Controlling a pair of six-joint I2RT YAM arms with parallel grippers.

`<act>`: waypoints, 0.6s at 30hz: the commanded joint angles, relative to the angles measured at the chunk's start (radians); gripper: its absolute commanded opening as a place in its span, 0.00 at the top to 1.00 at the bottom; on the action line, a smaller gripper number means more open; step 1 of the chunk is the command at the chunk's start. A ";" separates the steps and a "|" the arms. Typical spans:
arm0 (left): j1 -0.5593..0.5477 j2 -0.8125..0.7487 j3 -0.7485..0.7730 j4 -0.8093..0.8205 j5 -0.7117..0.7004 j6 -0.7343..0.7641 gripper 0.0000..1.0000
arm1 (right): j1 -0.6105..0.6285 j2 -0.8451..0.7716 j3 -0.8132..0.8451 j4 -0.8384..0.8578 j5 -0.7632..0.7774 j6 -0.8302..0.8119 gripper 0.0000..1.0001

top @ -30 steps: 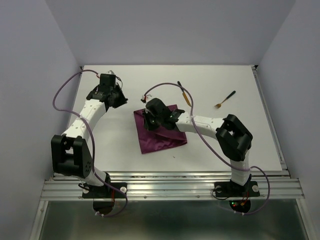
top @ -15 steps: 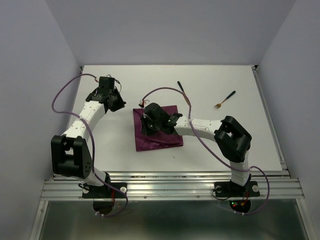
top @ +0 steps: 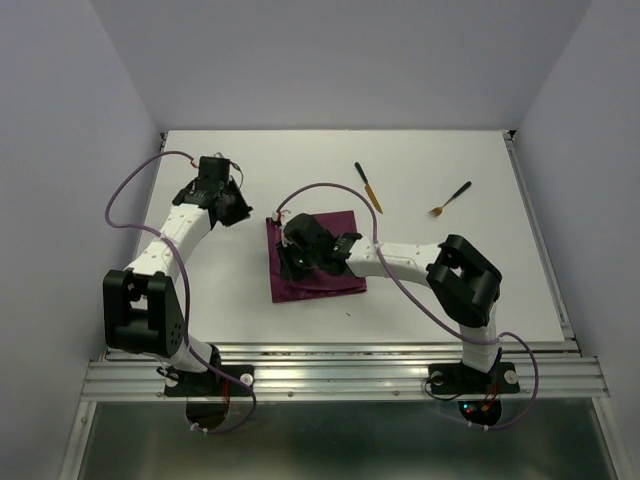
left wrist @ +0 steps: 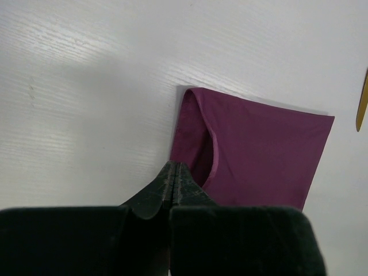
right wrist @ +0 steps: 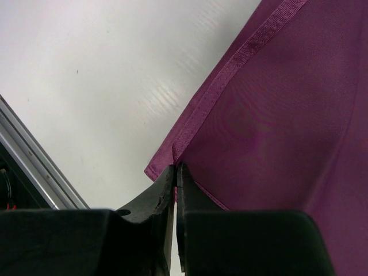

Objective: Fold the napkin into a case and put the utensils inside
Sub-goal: Fold the top corner of the square-folded napkin at the center of the board.

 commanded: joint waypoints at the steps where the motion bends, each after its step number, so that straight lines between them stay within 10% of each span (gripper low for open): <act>1: 0.005 -0.017 -0.017 0.027 0.022 -0.005 0.94 | 0.020 -0.021 0.017 0.031 -0.021 -0.028 0.95; 18: 0.034 -0.083 -0.059 0.073 0.035 -0.068 0.94 | 0.020 -0.058 0.005 0.018 0.106 -0.040 0.94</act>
